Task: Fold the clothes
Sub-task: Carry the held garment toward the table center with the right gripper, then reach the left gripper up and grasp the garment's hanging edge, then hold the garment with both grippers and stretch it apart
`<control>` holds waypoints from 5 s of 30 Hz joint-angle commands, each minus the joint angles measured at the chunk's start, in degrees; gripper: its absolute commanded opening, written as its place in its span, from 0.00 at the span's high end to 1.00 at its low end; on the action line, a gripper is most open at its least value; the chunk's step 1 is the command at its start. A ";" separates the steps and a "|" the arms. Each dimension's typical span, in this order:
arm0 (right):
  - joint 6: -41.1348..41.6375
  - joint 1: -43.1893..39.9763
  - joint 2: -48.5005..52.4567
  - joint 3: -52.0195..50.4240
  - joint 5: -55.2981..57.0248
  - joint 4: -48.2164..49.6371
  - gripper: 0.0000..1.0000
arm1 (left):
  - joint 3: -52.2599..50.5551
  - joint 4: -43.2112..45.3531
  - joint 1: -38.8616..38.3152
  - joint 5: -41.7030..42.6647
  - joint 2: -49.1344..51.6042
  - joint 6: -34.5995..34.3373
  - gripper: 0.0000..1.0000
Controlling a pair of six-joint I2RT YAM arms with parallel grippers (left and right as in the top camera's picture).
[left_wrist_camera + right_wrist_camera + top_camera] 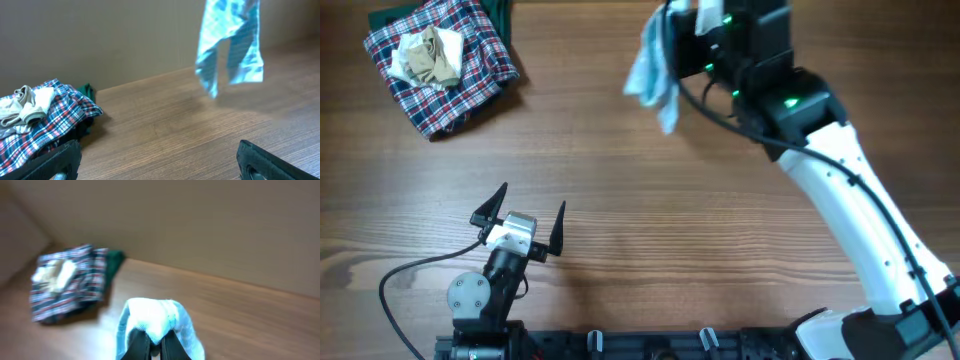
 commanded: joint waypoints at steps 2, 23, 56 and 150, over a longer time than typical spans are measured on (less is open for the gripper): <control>7.13 2.67 -1.11 1.03 -2.78 0.81 0.96 | -0.26 -0.17 0.35 -0.15 -0.52 0.11 0.00; 12.66 4.74 6.86 0.96 -15.72 -2.16 0.96 | -0.26 -0.17 0.35 -0.15 -0.52 0.11 0.00; 16.90 9.79 7.50 0.96 -10.86 -7.17 0.96 | -0.26 -0.13 0.35 -0.20 -0.52 0.17 0.00; 19.93 8.46 7.50 0.96 -9.38 -5.64 0.96 | 42.16 1.11 -19.85 -4.17 73.81 -30.21 0.96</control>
